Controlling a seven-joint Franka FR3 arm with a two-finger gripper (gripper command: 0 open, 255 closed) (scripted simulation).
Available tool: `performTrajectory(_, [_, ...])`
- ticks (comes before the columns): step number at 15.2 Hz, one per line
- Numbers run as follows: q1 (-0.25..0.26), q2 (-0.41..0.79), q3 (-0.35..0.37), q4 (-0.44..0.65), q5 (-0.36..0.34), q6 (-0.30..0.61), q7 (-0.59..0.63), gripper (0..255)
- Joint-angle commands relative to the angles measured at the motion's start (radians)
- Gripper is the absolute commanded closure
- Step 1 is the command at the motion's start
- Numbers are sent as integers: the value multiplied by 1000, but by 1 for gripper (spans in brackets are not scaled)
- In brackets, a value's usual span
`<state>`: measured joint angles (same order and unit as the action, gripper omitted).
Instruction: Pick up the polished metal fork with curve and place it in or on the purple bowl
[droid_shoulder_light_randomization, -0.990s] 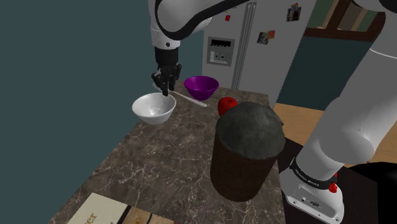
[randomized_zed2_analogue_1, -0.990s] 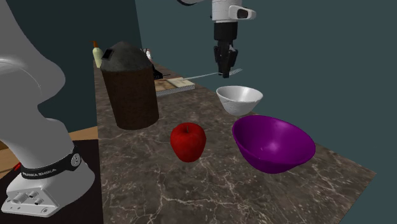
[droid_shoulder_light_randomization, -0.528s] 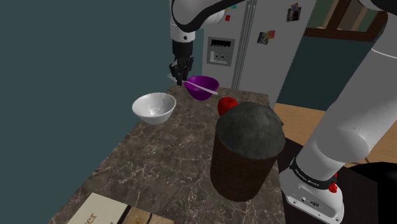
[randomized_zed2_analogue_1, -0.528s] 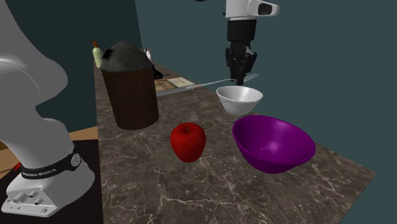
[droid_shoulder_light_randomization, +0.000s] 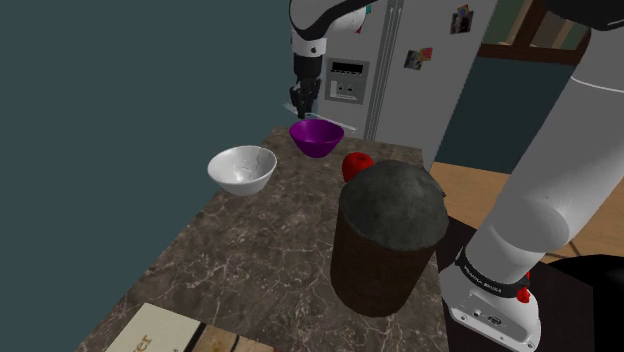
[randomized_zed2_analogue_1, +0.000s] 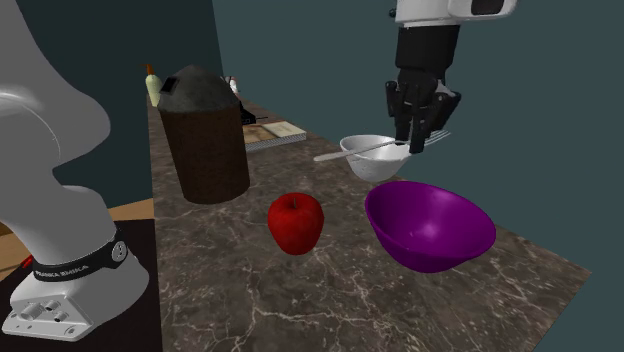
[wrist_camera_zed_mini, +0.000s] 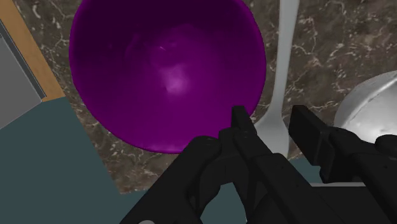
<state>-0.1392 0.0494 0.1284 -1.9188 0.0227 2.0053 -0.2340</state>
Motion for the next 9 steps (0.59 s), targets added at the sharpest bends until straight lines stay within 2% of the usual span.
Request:
performTrajectory(1, [-20,13,-18,17,1,-5,-41,255])
performTrajectory(5, [-61,61,-54,80,2,-23,-117,255])
performTrajectory(9, [-61,73,-53,42,2,28,-118,255])
